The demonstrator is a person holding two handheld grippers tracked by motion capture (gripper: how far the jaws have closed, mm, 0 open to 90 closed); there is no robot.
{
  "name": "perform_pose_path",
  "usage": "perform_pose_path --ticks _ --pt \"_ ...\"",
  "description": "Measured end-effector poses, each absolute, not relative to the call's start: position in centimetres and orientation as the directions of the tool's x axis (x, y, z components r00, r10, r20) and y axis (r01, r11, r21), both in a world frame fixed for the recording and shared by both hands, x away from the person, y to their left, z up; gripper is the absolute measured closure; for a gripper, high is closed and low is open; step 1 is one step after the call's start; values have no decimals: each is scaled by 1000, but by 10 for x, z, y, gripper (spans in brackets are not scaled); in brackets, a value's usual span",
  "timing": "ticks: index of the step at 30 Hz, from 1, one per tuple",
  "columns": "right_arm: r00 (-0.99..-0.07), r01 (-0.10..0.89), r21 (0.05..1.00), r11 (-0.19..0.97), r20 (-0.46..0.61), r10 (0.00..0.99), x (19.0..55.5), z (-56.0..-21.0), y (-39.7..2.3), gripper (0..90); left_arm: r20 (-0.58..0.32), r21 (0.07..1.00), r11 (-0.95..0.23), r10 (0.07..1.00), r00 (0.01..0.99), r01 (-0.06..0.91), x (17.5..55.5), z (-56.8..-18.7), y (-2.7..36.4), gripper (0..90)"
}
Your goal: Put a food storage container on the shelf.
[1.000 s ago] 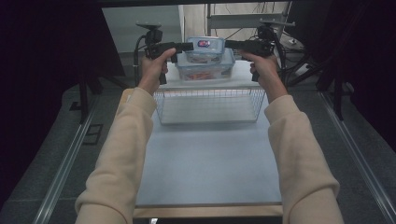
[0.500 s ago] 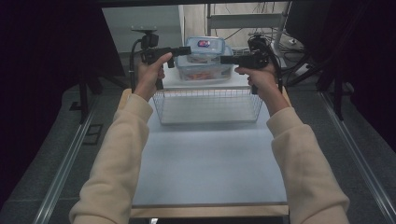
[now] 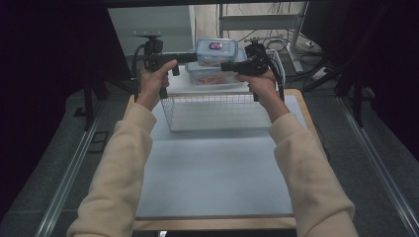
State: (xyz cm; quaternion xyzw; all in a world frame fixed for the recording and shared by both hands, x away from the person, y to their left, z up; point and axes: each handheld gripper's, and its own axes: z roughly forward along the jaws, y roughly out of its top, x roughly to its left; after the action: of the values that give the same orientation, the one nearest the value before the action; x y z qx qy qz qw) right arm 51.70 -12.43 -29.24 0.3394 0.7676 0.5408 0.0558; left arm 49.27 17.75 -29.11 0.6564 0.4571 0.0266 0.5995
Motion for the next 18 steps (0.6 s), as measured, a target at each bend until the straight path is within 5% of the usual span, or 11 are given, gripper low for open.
perform_pose_path --ticks 18 --pt "-742 460 871 169 274 611 527 -296 -117 893 -512 812 140 638 575 567 492 -294 185 244"
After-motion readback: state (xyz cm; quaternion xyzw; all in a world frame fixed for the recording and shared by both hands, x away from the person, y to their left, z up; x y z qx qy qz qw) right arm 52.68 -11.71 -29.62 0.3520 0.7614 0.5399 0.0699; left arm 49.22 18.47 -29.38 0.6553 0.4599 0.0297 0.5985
